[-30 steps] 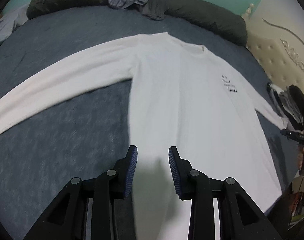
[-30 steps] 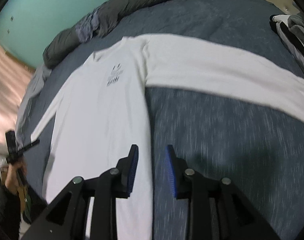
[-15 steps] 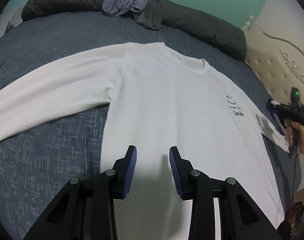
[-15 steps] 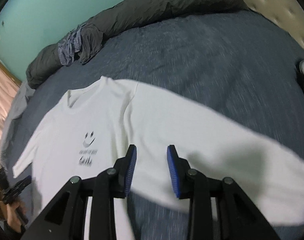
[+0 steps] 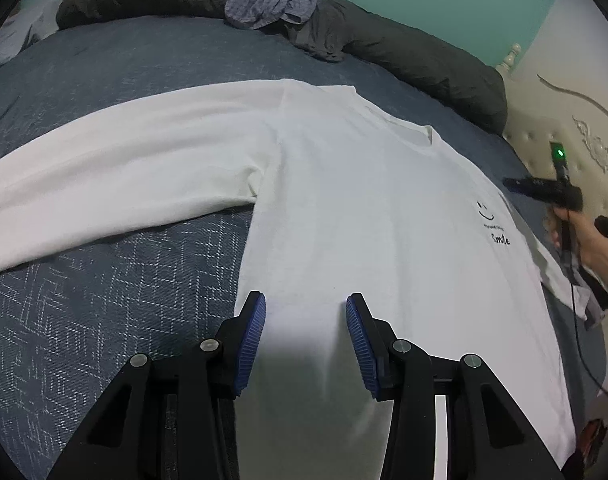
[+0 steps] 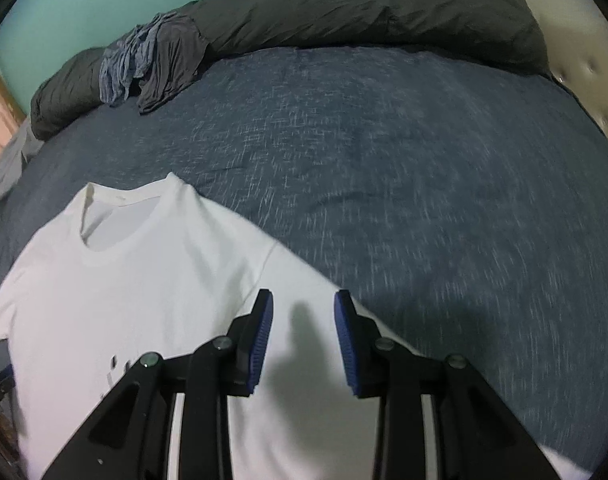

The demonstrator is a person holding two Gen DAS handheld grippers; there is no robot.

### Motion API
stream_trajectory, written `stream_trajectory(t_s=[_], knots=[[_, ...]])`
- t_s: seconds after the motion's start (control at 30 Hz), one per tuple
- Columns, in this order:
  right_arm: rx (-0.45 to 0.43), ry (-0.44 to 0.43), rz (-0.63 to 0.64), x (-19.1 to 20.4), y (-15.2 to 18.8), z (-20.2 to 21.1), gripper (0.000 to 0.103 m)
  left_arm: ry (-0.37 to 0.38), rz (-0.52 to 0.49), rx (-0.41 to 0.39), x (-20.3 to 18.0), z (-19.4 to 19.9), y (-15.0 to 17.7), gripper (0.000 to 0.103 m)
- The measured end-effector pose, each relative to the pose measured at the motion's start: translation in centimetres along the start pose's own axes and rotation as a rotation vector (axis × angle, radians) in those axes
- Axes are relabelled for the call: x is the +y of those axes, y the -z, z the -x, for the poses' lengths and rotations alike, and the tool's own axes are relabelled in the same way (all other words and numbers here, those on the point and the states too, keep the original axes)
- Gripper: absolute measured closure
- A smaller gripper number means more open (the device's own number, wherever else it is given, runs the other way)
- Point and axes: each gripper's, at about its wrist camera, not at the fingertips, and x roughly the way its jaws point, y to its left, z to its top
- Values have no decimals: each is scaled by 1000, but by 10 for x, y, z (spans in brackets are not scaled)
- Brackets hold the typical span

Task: Fold clothes

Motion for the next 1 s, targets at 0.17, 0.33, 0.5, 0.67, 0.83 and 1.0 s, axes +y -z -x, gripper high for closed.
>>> stream_trajectory(t_s=[0.17,0.33,0.5,0.67,0.83,1.0], knots=[[8,12,13,4,-8,-23,72,-2,-11,5,0,-5,0,54],[10,-21,17,7,-12,-36,72,-2,-18,5,0,-6,0,54],[4,-33,57,9,-12,-37,100,-9,-29,5,-1,-9,1,53],[-49,10,50,4,-18,-30,102,-7,-29,3,0,-8,2,53],[-58,57,49,7,-25,-33,102,-10,-33,5,0,-10,1,53],[-38,68,61,8,-27,-44,102,-9,-34,5,1,-10,1,53]])
